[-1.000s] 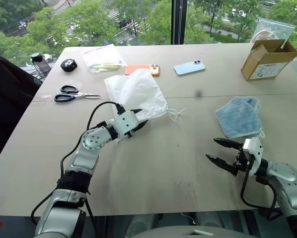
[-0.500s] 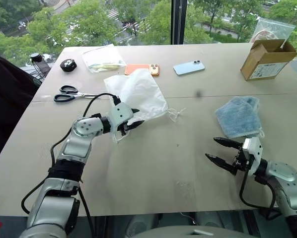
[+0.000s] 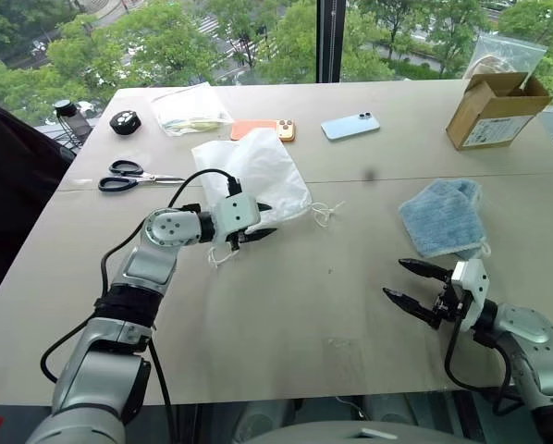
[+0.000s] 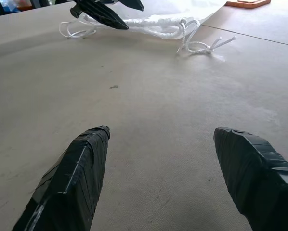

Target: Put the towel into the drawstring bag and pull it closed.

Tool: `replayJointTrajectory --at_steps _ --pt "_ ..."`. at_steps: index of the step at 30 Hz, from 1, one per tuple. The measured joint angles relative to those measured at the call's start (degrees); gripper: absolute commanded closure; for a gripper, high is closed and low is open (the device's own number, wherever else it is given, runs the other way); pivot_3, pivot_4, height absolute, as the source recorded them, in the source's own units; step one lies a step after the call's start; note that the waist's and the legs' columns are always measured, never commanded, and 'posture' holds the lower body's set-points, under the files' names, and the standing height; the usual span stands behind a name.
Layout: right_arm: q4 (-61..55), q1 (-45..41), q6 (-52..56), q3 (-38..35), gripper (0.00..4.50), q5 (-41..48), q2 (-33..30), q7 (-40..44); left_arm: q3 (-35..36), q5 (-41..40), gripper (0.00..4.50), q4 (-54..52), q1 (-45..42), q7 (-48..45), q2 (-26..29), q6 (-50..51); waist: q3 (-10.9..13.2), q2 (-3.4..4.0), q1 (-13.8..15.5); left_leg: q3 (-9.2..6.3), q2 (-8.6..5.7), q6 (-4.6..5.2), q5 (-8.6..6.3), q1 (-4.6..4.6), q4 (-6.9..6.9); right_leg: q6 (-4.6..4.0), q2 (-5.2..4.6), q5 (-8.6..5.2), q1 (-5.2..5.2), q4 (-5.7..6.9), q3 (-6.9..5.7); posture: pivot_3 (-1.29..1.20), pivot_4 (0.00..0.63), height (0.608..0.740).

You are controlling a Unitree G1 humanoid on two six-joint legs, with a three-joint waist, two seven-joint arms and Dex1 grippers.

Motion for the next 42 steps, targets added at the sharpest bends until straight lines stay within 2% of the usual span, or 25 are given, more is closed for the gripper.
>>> replayJointTrajectory --at_steps 5,18,31,34,37,42 --pt "0.0 0.0 0.0 0.0 0.79 -0.1 0.0 0.0 0.0 1.9 2.21 3.4 -1.3 1.3 0.9 -3.5 0.0 0.0 -0.1 0.0 0.0 0.0 0.0 0.0 0.0 0.0 0.0 0.0 0.0 0.0 0.0 0.0 0.15 0.74" --pt "0.0 -0.1 0.0 0.0 0.79 -0.2 0.0 0.1 0.0 2.7 2.21 3.8 -1.9 6.6 0.7 -6.9 0.0 0.0 -0.8 -0.01 0.0 0.0 0.0 0.0 0.0 0.02 -0.01 0.01 0.0 0.01 0.0 0.0 0.15 0.74" --pt "-0.2 0.2 0.0 0.0 0.79 -0.2 0.0 -0.1 -0.1 11.0 2.21 5.8 -2.0 17.0 1.1 -11.7 0.0 0.0 -0.8 0.0 -0.01 0.0 0.0 0.0 0.0 0.04 0.0 0.03 0.0 0.03 0.01 0.0 0.15 0.74" --pt "-0.2 0.3 0.0 0.0 0.79 -0.2 0.0 -0.1 0.0 11.0 2.91 5.8 -1.1 17.7 0.7 -11.7 0.0 0.0 -0.8 -0.01 -0.01 0.0 0.0 0.0 0.0 0.04 0.0 0.03 0.0 0.03 0.0 0.0 0.15 0.74" --pt "-0.3 0.3 0.0 0.0 0.79 -0.2 0.0 -0.1 0.0 10.6 4.33 5.8 -0.9 18.1 0.4 -11.5 0.0 0.0 -0.8 -0.01 0.0 0.0 0.0 0.0 0.0 0.05 0.0 0.03 0.0 0.03 0.01 0.0 0.15 0.74" --pt "-0.3 0.3 0.1 0.0 0.79 -0.1 -0.2 0.0 0.1 9.6 4.42 5.8 -0.9 18.5 0.1 -11.1 0.0 0.0 -0.8 -0.01 -0.01 0.0 0.0 0.0 0.0 0.05 0.0 0.03 0.0 0.03 0.01 0.0 0.15 0.74"
